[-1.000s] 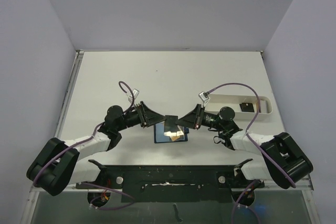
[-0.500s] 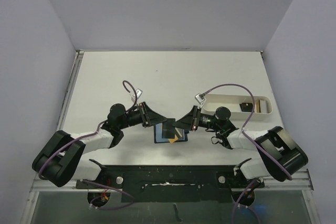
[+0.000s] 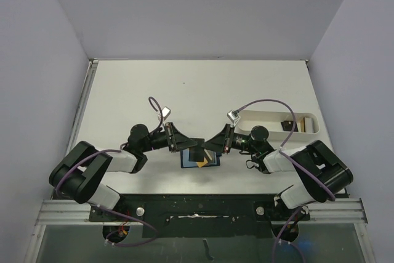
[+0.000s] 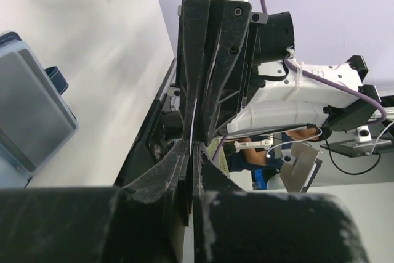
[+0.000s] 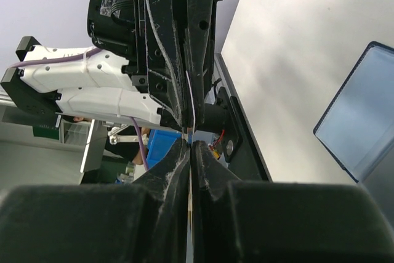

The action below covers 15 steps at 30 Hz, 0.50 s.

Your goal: Put the credit cards into the card holder

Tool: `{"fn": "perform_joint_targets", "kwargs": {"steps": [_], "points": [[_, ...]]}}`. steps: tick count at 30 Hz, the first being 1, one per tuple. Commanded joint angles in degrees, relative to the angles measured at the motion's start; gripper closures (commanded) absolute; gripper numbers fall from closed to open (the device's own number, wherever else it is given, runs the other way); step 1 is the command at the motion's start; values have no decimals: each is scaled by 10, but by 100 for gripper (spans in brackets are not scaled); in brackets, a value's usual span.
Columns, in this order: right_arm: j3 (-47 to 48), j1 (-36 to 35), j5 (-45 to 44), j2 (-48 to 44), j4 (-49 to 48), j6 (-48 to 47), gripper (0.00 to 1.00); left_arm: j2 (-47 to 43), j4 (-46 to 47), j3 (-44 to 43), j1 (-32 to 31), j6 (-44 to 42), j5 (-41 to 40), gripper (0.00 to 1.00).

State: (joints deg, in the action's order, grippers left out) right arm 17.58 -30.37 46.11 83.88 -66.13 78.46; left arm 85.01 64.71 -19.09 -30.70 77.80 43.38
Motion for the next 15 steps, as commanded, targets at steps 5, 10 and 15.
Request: {"fn": "perform_joint_targets", "kwargs": {"steps": [5, 10, 15], "points": [[4, 5, 16, 17, -95, 20, 81, 19, 83, -8, -2, 16, 22, 100], [-20, 9, 31, 11, -91, 13, 77, 23, 87, -10, -2, 18, 27, 100], [-38, 8, 42, 2, -87, 5, 79, 23, 88, -8, -1, 18, 25, 100]]}}
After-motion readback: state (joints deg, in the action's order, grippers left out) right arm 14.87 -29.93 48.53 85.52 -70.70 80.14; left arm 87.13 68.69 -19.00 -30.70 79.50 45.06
